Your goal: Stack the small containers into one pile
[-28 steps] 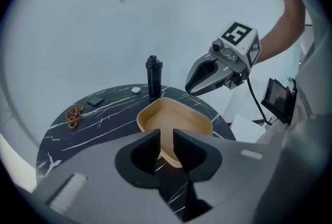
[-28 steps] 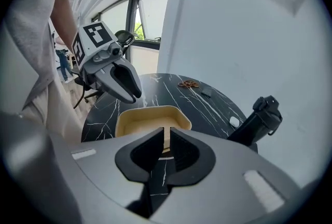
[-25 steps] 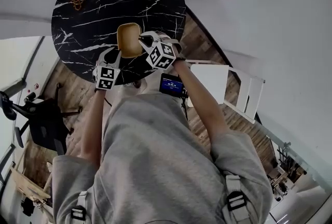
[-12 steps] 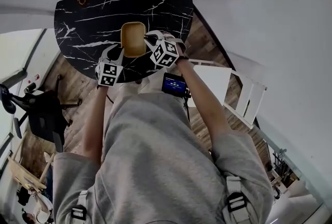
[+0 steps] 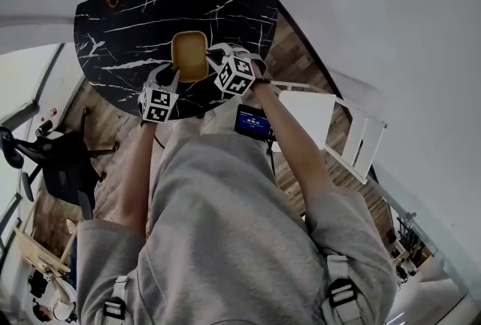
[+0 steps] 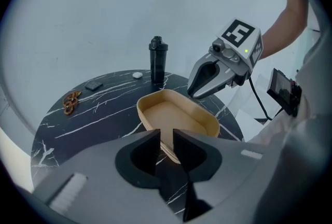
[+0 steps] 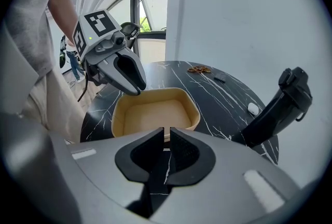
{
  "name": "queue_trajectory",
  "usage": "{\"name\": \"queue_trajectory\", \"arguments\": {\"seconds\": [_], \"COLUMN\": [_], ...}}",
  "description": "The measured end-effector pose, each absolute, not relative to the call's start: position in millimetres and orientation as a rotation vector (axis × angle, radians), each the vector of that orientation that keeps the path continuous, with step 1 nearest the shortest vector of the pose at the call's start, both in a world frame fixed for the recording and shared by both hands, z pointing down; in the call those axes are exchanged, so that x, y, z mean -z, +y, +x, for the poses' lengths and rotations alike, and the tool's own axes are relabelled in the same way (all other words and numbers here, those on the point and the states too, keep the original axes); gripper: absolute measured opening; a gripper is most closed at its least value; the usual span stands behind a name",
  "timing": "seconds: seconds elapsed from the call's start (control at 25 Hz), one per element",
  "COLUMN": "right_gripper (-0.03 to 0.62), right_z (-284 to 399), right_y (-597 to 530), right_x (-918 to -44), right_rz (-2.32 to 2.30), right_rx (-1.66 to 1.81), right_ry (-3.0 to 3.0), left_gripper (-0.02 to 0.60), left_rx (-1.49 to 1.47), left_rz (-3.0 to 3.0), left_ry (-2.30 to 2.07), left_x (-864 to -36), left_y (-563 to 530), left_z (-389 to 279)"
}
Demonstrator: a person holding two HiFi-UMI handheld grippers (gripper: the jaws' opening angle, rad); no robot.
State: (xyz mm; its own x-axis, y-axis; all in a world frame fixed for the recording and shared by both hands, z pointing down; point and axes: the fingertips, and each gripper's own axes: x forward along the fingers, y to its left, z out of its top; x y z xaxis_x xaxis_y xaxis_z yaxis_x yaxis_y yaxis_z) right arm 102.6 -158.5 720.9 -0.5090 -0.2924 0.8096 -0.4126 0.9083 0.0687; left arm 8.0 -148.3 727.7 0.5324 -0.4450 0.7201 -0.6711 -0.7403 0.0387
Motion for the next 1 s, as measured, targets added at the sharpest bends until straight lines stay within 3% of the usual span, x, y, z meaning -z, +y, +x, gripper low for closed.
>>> {"name": "queue_trajectory", "arguments": {"seconds": [0.6,1.0], "right_gripper": [0.049,0.050], "right_z": [104.1,106.3], "right_y": [-158.9,-179.1], "right_x": [-720.4,-620.0], "right_rz": [0.527,0.856], "right_rx": [-0.160,-0.007], "right_ry": [-2.154,-2.265], "left_gripper": [0.075,0.077], "left_rx": [-1.028,-0.789], "left_rz": [2.457,2.658], "left_ry": [-0.948,-1.075], "left_x": [-722.8,-620.7], "left_y": [-151.3,-172.4], "left_z": [14.2,32.5]}}
